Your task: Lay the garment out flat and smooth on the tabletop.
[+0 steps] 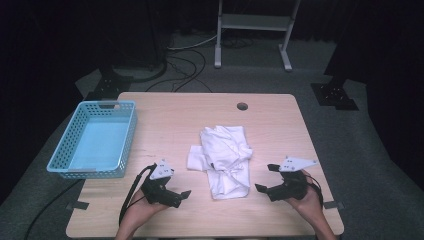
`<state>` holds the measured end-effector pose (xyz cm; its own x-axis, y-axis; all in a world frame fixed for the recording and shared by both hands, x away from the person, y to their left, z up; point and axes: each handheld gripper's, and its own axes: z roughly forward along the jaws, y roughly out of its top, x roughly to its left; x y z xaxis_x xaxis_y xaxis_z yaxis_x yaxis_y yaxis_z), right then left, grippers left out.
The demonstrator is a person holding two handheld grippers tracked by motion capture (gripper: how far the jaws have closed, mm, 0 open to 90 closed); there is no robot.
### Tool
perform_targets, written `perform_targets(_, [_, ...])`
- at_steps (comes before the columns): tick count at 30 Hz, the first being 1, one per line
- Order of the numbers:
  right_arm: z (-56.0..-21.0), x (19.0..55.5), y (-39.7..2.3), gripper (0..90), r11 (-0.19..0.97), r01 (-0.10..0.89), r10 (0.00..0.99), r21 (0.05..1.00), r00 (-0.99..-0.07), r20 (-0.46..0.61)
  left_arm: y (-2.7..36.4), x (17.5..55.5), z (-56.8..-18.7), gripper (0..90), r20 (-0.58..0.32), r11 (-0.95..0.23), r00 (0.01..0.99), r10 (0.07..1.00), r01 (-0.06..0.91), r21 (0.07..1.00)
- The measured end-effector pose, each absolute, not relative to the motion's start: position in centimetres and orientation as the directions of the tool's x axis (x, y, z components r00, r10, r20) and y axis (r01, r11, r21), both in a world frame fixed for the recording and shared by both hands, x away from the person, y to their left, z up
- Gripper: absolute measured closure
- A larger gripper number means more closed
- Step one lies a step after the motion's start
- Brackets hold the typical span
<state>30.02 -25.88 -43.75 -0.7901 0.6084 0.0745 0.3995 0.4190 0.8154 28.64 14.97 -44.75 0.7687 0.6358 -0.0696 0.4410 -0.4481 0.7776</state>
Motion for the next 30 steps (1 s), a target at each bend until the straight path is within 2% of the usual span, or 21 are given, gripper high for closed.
perform_targets(12, [-43.2,33.1,-22.4,11.3,0.48,0.381,0.563,0.79,-0.824,0.055,15.6,28.7,-44.5,2.6,-0.068,-0.437,0.76,0.646,0.442,0.783])
perform_targets(16, [-43.4,34.5,-21.3,15.1,0.498,0.391,0.56,0.774,-0.827,0.057,15.7,28.6,-44.5,2.6,-0.069,-0.437,0.76,0.646,0.443,0.783])
perform_targets(24, [-44.6,36.9,-19.3,25.9,0.553,0.412,0.55,0.724,-0.833,0.054,15.9,28.6,-44.4,2.6,-0.069,-0.435,0.756,0.651,0.445,0.783])
perform_targets(25, [-45.0,37.3,-18.9,31.3,0.567,0.419,0.551,0.71,-0.833,0.051,16.0,28.6,-44.4,2.6,-0.07,-0.434,0.755,0.652,0.447,0.782])
perform_targets(30, [-45.8,37.8,-18.2,42.4,0.586,0.424,0.552,0.69,-0.833,0.042,16.3,28.6,-44.4,2.6,-0.069,-0.432,0.75,0.658,0.451,0.781])
